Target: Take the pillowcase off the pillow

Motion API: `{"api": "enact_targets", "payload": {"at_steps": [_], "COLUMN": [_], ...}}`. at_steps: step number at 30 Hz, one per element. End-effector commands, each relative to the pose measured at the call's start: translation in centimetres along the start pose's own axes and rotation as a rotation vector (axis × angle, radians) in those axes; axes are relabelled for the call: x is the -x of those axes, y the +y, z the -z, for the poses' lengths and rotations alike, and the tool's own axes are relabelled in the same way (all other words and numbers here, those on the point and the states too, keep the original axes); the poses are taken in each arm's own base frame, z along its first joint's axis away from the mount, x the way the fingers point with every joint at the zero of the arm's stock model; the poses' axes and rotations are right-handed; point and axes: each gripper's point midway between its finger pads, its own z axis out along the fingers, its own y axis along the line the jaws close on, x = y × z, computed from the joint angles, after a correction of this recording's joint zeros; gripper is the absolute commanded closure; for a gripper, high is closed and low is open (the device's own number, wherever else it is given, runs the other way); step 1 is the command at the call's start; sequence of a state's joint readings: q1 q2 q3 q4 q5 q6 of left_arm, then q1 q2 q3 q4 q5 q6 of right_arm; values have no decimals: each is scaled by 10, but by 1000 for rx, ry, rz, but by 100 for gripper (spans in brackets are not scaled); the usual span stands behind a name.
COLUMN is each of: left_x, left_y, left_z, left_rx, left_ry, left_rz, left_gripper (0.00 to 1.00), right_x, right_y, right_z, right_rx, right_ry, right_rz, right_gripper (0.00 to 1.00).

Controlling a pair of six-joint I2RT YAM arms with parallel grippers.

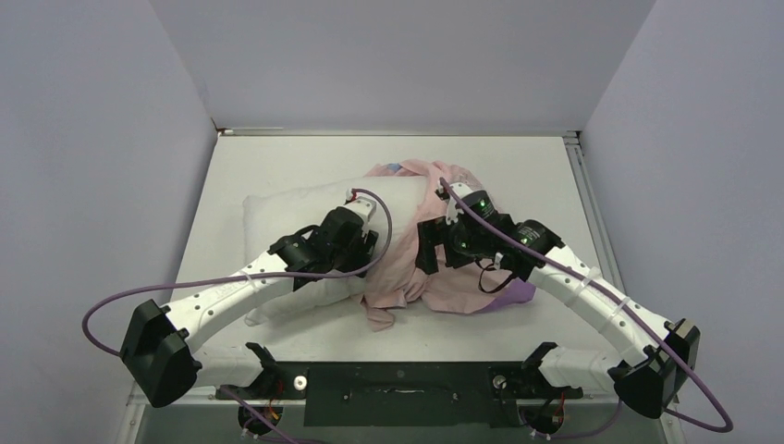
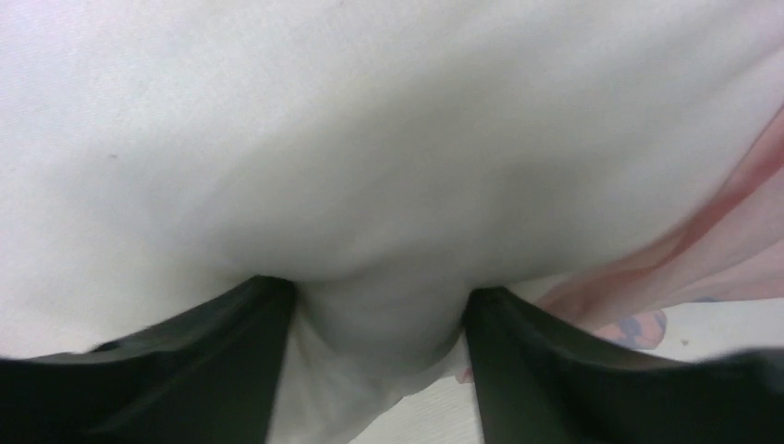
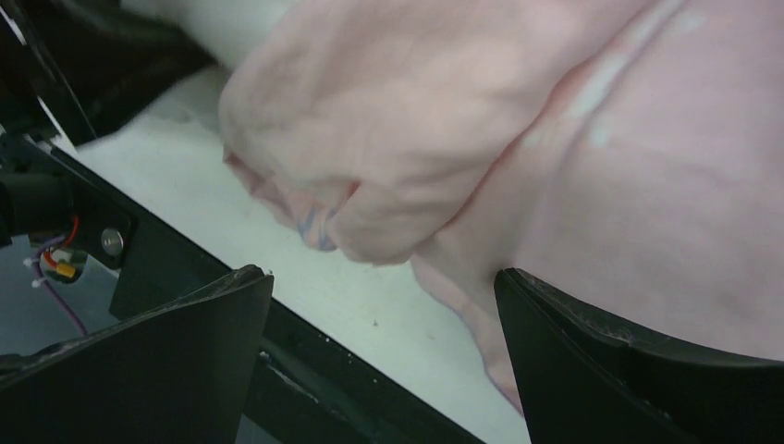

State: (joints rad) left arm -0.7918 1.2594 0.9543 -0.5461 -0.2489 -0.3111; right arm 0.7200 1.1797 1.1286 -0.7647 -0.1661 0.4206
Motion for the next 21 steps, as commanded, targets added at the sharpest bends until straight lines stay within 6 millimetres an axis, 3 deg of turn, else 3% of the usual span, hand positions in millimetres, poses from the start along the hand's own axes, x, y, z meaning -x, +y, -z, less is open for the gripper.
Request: {"api": "enact_targets", "payload": {"at_steps": [1,3,4,10,21], "left_x": [34,39,42,59,86], "left_y": [-16,-17,-19,-29,-36], "left_z": [-7,-5,-3,12,38], "left_rx": [-80,-89,-98,-158,-226], "left_ry": [-102,-112,-119,-157,-216], "left_rz": [56,57,57,77,123], "left_gripper": [74,96,100,100,100], "right_x": [-20,-30,-35,-46,-28], "right_y": [9,11,12,8,-13], "right_z": [-1,-9,-13,-46,-90], "right_rx": [-1,-1,-4,-44,-182], "right_ry": [-3,4,6,-34,-144], "right_rz": [-37,-40,-42,-101,-101], "right_gripper": [5,5,5,5,2]}}
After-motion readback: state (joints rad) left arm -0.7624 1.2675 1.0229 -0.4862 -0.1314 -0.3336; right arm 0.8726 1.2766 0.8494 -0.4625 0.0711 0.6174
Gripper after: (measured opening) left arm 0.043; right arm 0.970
